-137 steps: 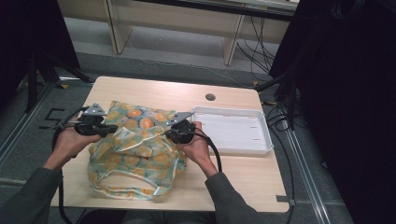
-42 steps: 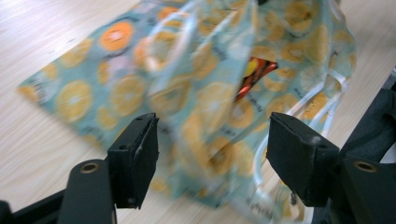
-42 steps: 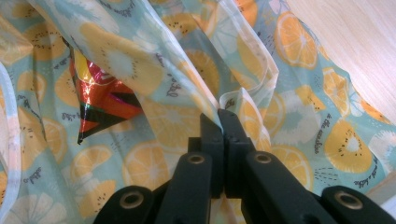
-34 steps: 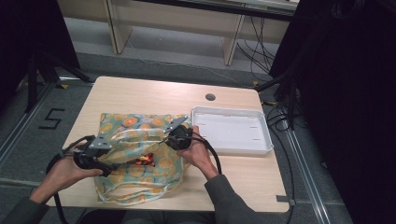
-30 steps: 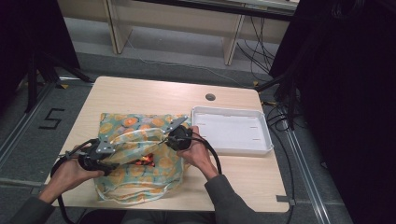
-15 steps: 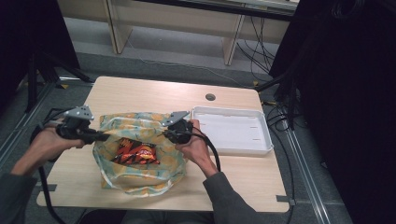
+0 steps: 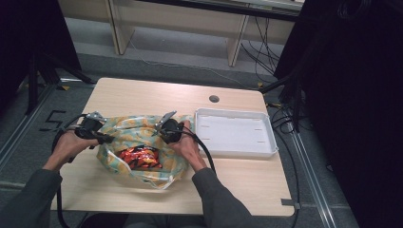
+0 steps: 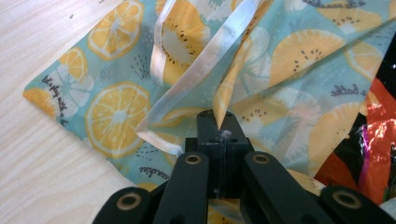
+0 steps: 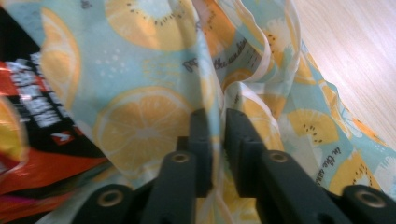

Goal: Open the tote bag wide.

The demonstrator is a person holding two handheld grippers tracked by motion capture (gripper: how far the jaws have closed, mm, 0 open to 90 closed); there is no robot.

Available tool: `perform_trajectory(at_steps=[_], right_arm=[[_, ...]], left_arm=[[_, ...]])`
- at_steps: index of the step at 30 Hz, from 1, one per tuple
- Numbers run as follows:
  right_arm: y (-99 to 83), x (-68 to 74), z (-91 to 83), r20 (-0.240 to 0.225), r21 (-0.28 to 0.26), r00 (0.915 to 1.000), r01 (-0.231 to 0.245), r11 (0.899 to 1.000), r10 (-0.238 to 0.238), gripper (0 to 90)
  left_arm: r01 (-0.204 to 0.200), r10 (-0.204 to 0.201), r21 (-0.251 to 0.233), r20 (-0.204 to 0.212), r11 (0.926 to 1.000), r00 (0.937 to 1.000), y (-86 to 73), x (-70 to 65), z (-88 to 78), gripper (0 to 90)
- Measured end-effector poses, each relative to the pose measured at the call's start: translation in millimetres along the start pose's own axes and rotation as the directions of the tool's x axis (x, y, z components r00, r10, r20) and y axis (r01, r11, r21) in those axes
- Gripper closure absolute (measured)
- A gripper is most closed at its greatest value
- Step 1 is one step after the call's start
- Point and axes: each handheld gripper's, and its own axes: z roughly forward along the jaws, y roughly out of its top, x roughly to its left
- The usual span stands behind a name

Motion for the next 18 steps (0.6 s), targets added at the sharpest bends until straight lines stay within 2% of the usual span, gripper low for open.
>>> perform_trajectory(at_steps=[1, 2, 3, 4, 5, 6, 7, 8, 10, 12, 13, 15, 17, 18], right_arm=[[0.9, 4.7, -16.1, 0.015, -0.058, 0.9992, -0.035, 0.998, 0.036, 73.3], [0.9, 4.7, -16.1, 0.015, -0.058, 0.9992, -0.035, 0.998, 0.036, 73.3], [1.9, 10.6, -39.9, -0.021, -0.100, 0.9981, -0.060, 0.993, 0.058, 71.3], [1.9, 12.2, -50.0, -0.049, -0.138, 0.9984, -0.034, 0.990, 0.028, 70.4], [1.9, 12.2, -50.0, -0.049, -0.138, 0.9984, -0.034, 0.990, 0.028, 70.4], [1.9, 18.7, -61.1, -0.078, -0.132, 0.9951, -0.070, 0.989, 0.061, 70.4], [0.3, 21.7, -68.4, -0.072, -0.157, 0.9974, -0.011, 0.988, 0.000, 70.4], [-4.8, 32.0, -82.6, -0.086, -0.151, 0.9961, 0.006, 0.988, -0.019, 70.8], [-8.4, 34.3, -87.8, -0.084, -0.141, 0.9963, 0.010, 0.990, -0.022, 71.1], [-17.0, 39.8, -92.2, -0.065, -0.103, 0.9977, 0.012, 0.995, -0.019, 73.7], [-23.6, 41.2, -91.5, -0.051, -0.081, 0.9980, 0.035, 0.996, -0.039, 77.0], [-33.3, 41.0, -88.0, -0.057, -0.055, 0.9960, 0.066, 0.996, -0.069, 84.7], [-42.7, 37.0, -79.5, -0.070, -0.028, 0.9940, 0.082, 0.996, -0.084, 88.2], [-45.9, 34.7, -74.6, -0.060, -0.004, 0.9944, 0.087, 0.996, -0.087, 89.6]], left_arm=[[0.000, 0.000, -0.001, 0.002, 1.0000, 1.0000, 0.0, 0.1, -1.3, 89.4], [-0.003, 0.003, 0.001, 0.001, 1.0000, 1.0000, 0.3, 0.3, -2.7, 89.4], [-0.002, 0.002, 0.004, 0.000, 1.0000, 1.0000, 1.2, 0.1, -3.9, 89.5], [-0.004, 0.004, 0.007, -0.003, 1.0000, 1.0000, 1.9, 0.1, -5.0, 89.5], [-0.001, 0.001, -0.003, -0.001, 1.0000, 1.0000, 2.1, -0.2, -5.1, 89.5], [0.002, -0.002, -0.008, 0.000, 1.0000, 1.0000, 2.4, -0.5, -5.9, 89.5], [0.007, -0.007, -0.010, -0.004, 0.9999, 1.0000, 2.5, -0.9, -7.1, 89.5], [-0.001, 0.001, -0.007, -0.002, 1.0000, 1.0000, 2.9, -0.4, -8.3, 89.5], [0.008, -0.008, -0.006, -0.004, 1.0000, 1.0000, 3.3, -1.0, -10.2, 89.5], [0.008, -0.008, -0.009, -0.002, 0.9999, 1.0000, 3.2, -1.5, -10.8, 89.5], [0.007, -0.007, -0.007, -0.002, 1.0000, 1.0000, 3.1, -1.6, -11.2, 89.5], [0.008, -0.008, -0.018, 0.002, 0.9998, 1.0000, 2.5, -1.7, -11.8, 89.5], [0.013, -0.013, -0.014, 0.008, 0.9998, 0.9999, 2.4, -2.0, -13.4, 89.5], [0.013, -0.013, -0.015, 0.007, 0.9998, 0.9999, 2.4, -1.8, -13.9, 89.5]])
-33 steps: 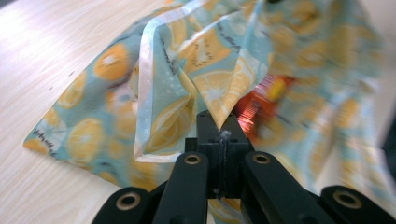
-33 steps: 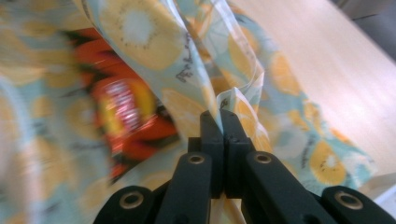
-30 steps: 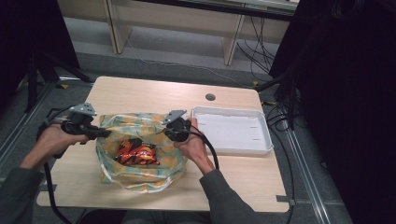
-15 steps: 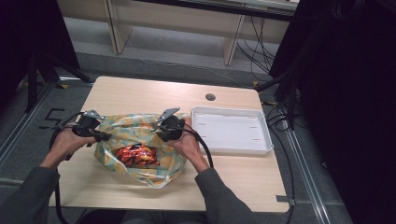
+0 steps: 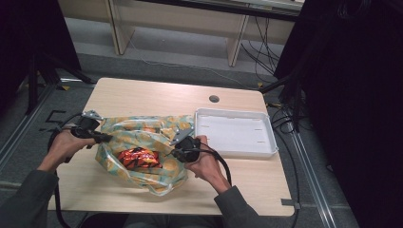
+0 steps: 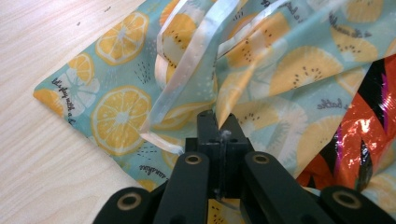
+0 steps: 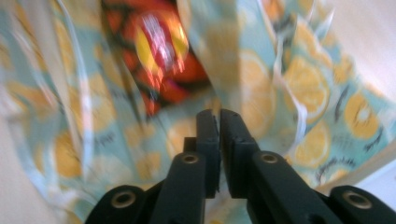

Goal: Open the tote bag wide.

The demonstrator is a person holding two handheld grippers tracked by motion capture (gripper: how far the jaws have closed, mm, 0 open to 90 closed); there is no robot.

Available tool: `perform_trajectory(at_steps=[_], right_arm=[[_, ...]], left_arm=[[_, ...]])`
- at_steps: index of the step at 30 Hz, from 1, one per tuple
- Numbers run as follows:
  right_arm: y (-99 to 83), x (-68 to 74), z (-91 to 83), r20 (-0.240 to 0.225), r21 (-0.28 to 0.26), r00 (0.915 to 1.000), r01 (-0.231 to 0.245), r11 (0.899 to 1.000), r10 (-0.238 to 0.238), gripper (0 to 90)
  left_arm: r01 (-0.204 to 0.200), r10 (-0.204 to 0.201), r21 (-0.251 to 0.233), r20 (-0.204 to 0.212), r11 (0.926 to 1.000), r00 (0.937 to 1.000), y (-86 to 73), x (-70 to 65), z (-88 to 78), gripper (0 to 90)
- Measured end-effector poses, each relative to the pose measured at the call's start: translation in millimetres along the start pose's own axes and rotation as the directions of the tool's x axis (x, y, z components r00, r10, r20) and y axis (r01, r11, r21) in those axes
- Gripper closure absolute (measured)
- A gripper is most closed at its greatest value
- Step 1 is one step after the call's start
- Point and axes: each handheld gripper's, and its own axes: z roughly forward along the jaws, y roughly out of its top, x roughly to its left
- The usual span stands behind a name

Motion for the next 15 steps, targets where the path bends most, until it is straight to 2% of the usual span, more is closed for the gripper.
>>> perform_trajectory(at_steps=[2, 3, 4, 5, 6, 7, 8, 9, 10, 11, 12, 13, 14, 15], right_arm=[[-6.1, -4.7, 11.8, 0.008, 0.046, 0.9998, -0.017, 0.999, 0.016, 90.0], [-8.8, -5.7, 17.9, 0.016, 0.069, 0.9991, -0.041, 0.997, 0.040, 90.0], [-10.7, -11.5, 25.0, 0.017, 0.082, 0.9998, 0.004, 0.997, -0.005, 90.0], [-13.1, -11.9, 30.7, 0.024, 0.107, 0.9996, -0.019, 0.994, 0.017, 90.0], [-14.8, -14.2, 36.8, 0.023, 0.120, 0.9997, -0.014, 0.993, 0.011, 90.0], [-17.2, -14.3, 41.9, 0.030, 0.131, 0.9990, -0.038, 0.991, 0.034, 90.0], [-19.2, -17.0, 46.8, 0.027, 0.144, 0.9995, -0.019, 0.989, 0.015, 90.0], [-21.7, -17.4, 50.9, 0.027, 0.160, 0.9993, -0.032, 0.987, 0.028, 90.0], [-23.8, -18.2, 53.6, 0.028, 0.167, 0.9992, -0.034, 0.985, 0.030, 90.0], [-25.7, -18.6, 55.6, 0.024, 0.171, 0.9990, -0.041, 0.984, 0.037, 90.0], [-26.3, -19.6, 56.0, 0.027, 0.172, 0.9993, -0.030, 0.985, 0.026, 90.0], [-25.8, -19.2, 55.2, 0.027, 0.167, 0.9989, -0.043, 0.985, 0.039, 90.0], [-24.2, -18.2, 52.4, 0.032, 0.151, 0.9988, -0.042, 0.988, 0.038, 90.0], [-22.1, -17.6, 48.4, 0.017, 0.123, 0.9990, -0.043, 0.991, 0.042, 90.0]], left_arm=[[-0.003, 0.003, -0.010, -0.003, 0.9999, 1.0000, -0.6, 0.0, -0.3, 89.5], [-0.004, 0.004, -0.012, 0.006, 0.9999, 1.0000, -1.0, 0.2, 0.1, 89.5], [-0.011, 0.011, -0.007, 0.006, 0.9999, 0.9999, -1.7, 0.4, 0.2, 89.5], [0.002, -0.002, -0.009, 0.006, 1.0000, 1.0000, -2.8, -0.6, 1.8, 89.5], [-0.022, 0.022, 0.007, 0.000, 0.9997, 0.9998, -4.2, 0.2, 2.1, 89.5], [-0.024, 0.024, 0.013, 0.006, 0.9996, 0.9997, -6.0, 0.1, 4.7, 89.5], [-0.034, 0.034, 0.024, 0.007, 0.9991, 0.9994, -8.4, -0.1, 7.0, 89.5], [-0.031, 0.031, 0.028, 0.008, 0.9991, 0.9995, -10.7, -0.6, 9.8, 89.5], [-0.044, 0.044, 0.044, 0.014, 0.9980, 0.9989, -12.6, 0.1, 11.5, 89.5], [-0.038, 0.037, 0.054, 0.012, 0.9978, 0.9992, -14.3, -1.1, 13.5, 89.5], [-0.053, 0.052, 0.057, 0.012, 0.9970, 0.9986, -15.3, -1.1, 15.1, 89.4], [-0.052, 0.051, 0.058, 0.010, 0.9969, 0.9986, -15.5, -1.9, 15.7, 89.4], [-0.051, 0.051, 0.056, 0.009, 0.9971, 0.9987, -15.1, -2.1, 15.1, 89.4], [-0.050, 0.050, 0.054, 0.007, 0.9973, 0.9987, -14.2, -2.0, 13.5, 89.4]])
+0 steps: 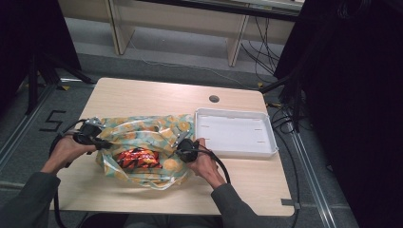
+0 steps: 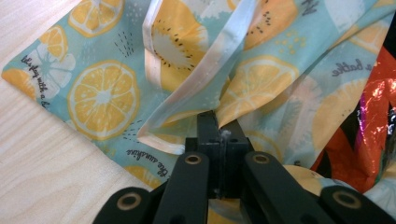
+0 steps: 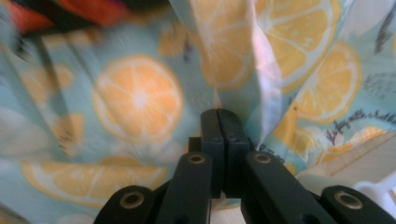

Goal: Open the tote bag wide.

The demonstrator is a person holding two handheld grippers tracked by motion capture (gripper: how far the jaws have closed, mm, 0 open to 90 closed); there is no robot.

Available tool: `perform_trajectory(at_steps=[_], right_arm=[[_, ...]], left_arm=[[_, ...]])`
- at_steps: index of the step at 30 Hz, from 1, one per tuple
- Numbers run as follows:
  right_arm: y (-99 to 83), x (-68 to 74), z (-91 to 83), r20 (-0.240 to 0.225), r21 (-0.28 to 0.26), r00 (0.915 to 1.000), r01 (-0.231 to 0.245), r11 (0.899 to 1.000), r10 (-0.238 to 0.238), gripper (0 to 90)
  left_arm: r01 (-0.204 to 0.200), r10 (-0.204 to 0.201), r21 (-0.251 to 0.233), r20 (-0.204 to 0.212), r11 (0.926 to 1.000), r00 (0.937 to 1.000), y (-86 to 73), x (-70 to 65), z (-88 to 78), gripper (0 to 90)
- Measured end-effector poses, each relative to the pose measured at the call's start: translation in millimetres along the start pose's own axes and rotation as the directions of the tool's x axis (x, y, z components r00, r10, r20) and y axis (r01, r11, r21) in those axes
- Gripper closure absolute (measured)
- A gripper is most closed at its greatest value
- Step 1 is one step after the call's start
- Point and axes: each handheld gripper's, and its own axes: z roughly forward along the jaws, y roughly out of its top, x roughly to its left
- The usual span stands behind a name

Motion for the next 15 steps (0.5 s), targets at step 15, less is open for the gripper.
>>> perform_trajectory(at_steps=[15], right_arm=[[25.5, 35.6, -37.9, -0.113, -0.159, 0.9924, 0.030, 0.987, -0.049, 86.5]], left_arm=[[0.040, -0.040, -0.062, 0.005, 0.9972, 0.9992, 0.8, -12.3, -28.1, 67.0]])
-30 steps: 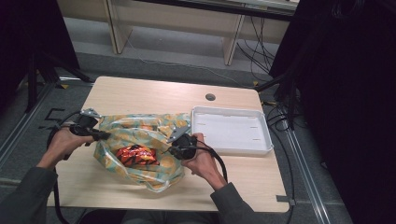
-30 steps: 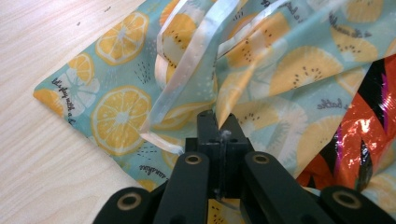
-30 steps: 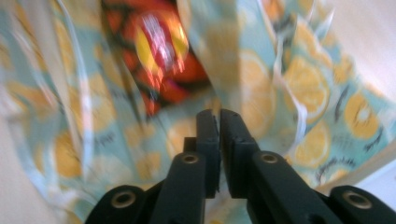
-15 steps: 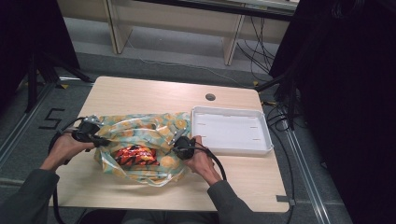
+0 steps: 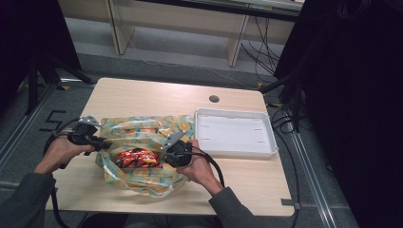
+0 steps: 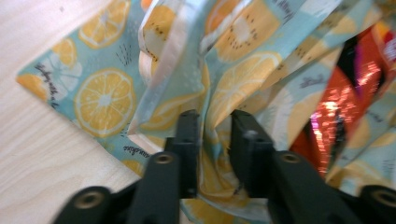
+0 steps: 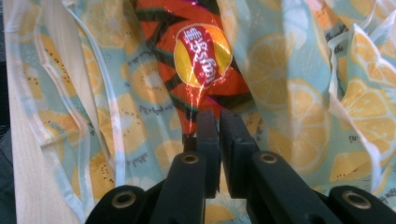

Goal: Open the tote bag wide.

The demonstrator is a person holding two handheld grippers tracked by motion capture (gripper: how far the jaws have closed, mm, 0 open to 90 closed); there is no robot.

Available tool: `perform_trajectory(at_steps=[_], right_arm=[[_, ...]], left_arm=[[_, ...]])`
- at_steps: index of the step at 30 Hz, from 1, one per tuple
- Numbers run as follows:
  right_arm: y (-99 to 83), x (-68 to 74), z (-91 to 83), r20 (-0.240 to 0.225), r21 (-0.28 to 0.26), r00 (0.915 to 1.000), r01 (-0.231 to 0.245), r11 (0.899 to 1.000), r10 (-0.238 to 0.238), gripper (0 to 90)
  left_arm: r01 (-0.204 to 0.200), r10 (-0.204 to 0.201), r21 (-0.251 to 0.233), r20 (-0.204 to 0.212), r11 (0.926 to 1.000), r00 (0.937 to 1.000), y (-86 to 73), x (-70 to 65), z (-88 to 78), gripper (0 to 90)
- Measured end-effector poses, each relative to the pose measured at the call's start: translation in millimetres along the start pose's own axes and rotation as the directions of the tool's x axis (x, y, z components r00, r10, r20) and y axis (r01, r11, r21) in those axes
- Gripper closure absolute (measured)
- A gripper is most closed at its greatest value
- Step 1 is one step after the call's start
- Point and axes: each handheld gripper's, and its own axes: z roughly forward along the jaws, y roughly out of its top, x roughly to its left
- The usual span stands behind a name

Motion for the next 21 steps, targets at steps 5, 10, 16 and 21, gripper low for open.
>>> perform_trajectory(at_steps=[5, 10, 16, 21], right_arm=[[-2.0, 2.2, -4.1, 0.001, 0.002, 0.9983, -0.058, 0.998, 0.058, 82.9], [-2.0, 1.2, -2.3, -0.004, -0.001, 0.9998, -0.018, 1.000, 0.018, 80.1], [-1.7, 2.2, -0.8, -0.002, 0.000, 0.9999, -0.017, 1.000, 0.017, 79.2], [-2.8, 2.9, -1.9, -0.009, 0.004, 0.9990, -0.044, 0.999, 0.044, 77.5]], left_arm=[[-0.048, 0.048, -0.019, 0.002, 0.9987, 0.9988, 5.9, -14.8, -22.8, 55.2], [-0.073, 0.072, -0.074, -0.016, 0.9946, 0.9973, 8.4, -35.9, -38.2, 51.4], [-0.139, 0.142, -0.110, 0.026, 0.9842, 0.9895, 7.8, -63.6, -47.0, 63.6], [-0.150, 0.152, -0.040, 0.046, 0.9878, 0.9873, -5.4, -71.4, -33.8, 64.3]])
